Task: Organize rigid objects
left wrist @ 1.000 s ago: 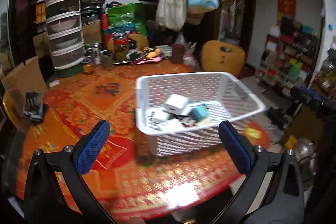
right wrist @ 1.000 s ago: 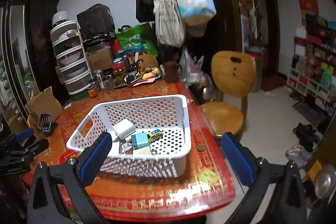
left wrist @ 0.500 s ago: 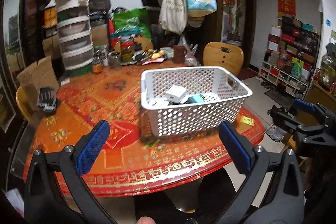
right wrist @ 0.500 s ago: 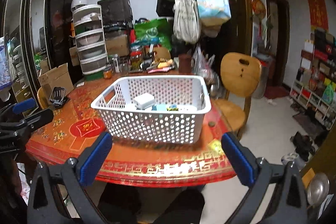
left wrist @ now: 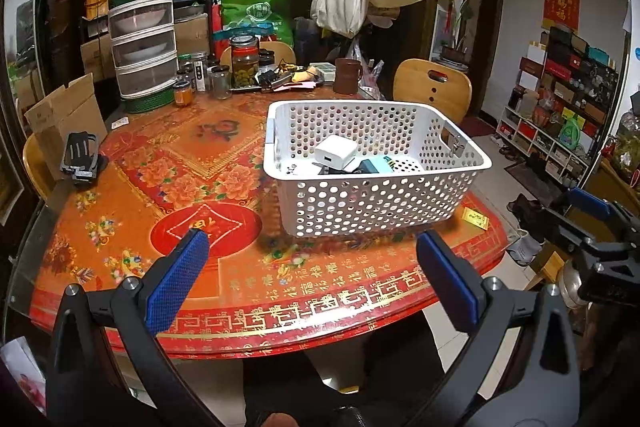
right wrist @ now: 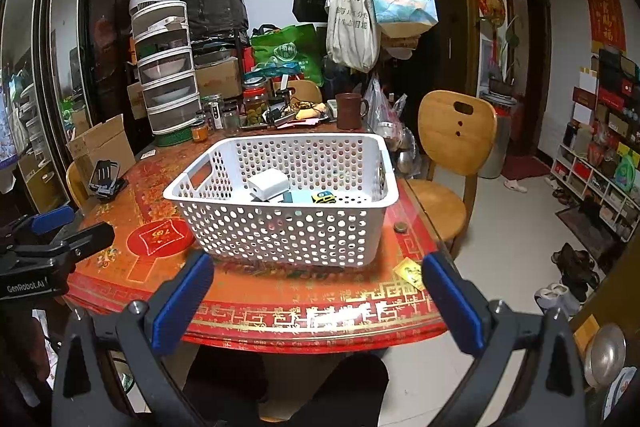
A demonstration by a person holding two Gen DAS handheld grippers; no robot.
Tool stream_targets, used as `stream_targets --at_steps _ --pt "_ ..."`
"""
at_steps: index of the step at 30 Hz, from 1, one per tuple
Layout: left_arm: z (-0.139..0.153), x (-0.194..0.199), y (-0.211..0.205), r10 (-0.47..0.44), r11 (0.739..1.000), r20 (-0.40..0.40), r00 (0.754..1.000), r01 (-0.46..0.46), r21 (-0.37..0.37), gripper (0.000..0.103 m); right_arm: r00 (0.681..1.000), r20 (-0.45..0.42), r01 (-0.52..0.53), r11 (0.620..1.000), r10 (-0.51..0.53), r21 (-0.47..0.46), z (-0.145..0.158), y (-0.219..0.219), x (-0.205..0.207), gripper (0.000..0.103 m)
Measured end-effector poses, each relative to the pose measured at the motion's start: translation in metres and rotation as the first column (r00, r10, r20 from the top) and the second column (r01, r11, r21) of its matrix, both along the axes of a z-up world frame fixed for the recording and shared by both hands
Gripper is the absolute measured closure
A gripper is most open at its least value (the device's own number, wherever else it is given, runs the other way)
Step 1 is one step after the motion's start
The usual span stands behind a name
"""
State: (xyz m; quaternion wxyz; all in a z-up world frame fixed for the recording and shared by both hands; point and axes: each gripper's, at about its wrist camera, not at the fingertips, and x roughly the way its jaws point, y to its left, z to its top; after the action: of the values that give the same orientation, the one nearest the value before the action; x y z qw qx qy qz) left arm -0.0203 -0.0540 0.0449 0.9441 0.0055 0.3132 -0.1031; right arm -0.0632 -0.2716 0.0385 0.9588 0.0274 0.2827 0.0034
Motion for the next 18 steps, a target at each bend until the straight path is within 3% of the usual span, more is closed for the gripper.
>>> stream_targets --at_steps 18 --pt "-0.0084 0.0061 -0.0026 0.015 1.0 -0.021 1.0 -0.015 0.012 0.001 1.0 -0.011 -0.011 1.0 0.011 0.004 -0.0025 0.0036 0.0015 0.0"
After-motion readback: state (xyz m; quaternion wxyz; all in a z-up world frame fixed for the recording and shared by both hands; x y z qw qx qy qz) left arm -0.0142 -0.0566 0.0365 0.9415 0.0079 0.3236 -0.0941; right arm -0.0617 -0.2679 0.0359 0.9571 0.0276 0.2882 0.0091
